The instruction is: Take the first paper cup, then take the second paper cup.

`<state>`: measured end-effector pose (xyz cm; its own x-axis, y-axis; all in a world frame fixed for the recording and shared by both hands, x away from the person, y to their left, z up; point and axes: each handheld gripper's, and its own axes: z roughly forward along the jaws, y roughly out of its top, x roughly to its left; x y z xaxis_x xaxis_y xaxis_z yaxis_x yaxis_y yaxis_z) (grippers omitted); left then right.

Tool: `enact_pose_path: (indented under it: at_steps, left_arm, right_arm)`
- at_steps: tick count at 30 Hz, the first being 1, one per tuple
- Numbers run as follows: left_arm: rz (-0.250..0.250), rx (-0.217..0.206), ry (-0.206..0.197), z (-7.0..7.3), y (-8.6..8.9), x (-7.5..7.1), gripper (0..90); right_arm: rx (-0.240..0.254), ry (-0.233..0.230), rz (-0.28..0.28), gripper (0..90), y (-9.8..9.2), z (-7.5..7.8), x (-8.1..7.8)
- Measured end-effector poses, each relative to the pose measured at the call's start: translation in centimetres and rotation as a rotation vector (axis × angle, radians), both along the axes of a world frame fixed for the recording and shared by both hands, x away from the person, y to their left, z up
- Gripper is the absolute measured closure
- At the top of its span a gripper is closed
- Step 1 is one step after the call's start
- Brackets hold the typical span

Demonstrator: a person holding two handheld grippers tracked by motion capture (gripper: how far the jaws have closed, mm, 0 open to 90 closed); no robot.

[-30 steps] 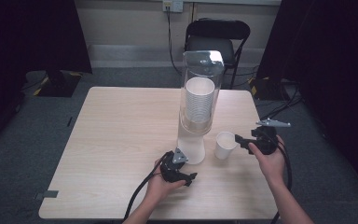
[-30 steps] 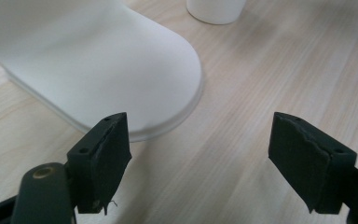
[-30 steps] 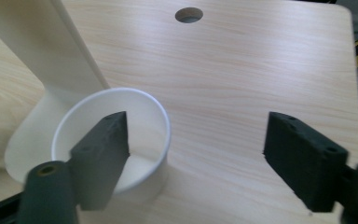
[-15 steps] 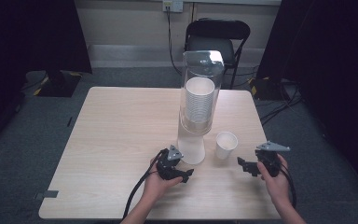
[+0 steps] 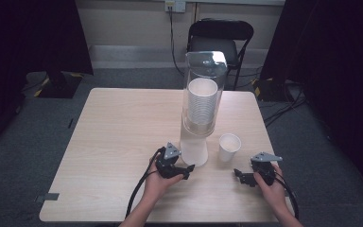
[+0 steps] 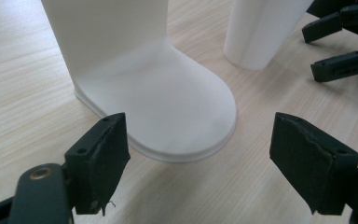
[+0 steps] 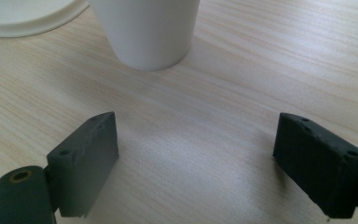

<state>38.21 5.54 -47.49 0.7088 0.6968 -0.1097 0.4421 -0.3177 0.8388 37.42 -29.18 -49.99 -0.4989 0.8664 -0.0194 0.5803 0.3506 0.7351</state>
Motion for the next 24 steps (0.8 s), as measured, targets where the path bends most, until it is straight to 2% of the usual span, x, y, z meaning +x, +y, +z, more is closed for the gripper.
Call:
enact_pose_path:
  at_steps: [2, 6, 8, 10, 11, 12, 16, 17, 19, 24]
  left_arm:
    - [0.009, -0.011, -0.006, 0.0, 0.1, 0.2, 19.4]
    - [0.017, 0.018, -0.005, 0.4, -0.1, 0.7, 19.5]
    - [0.015, 0.012, -0.008, 1.1, -0.1, 0.9, 19.4]
    - [0.026, -0.039, -0.017, 1.5, -0.1, 1.0, 19.4]
    - [0.032, -0.030, -0.008, 1.8, -0.2, 1.0, 19.4]
    - [0.032, -0.018, -0.020, 2.0, -0.2, 1.1, 18.9]
    - [0.052, -0.060, -0.049, 2.9, -0.2, 1.6, 19.4]
    - [0.056, -0.068, -0.041, 3.2, -0.2, 1.8, 19.4]
    - [0.056, -0.051, -0.047, 3.8, -0.3, 2.1, 19.3]
    - [0.083, -0.054, -0.077, 5.3, -0.7, 3.0, 19.5]
  right_arm:
    - [0.000, 0.000, 0.005, 13.6, 0.0, 0.0, 0.0]
    - [0.001, 0.002, 0.003, 13.6, 0.0, 0.0, 0.0]
    - [0.001, 0.002, 0.003, 13.6, 0.0, 0.0, 0.0]
    - [0.000, 0.001, 0.003, 13.6, 0.0, 0.0, 0.0]
    - [0.001, 0.002, 0.002, 13.6, 0.0, 0.0, 0.0]
    - [0.002, 0.002, 0.002, 13.6, 0.0, 0.0, -0.1]
    - [0.003, 0.000, -0.003, 13.6, 0.0, 0.0, -0.1]
    - [0.003, 0.000, -0.004, 13.6, 0.0, 0.0, -0.2]
    - [0.003, 0.001, -0.006, 13.5, 0.0, 0.0, -0.2]
    - [0.003, 0.001, -0.005, 13.2, 0.0, 0.0, -0.2]
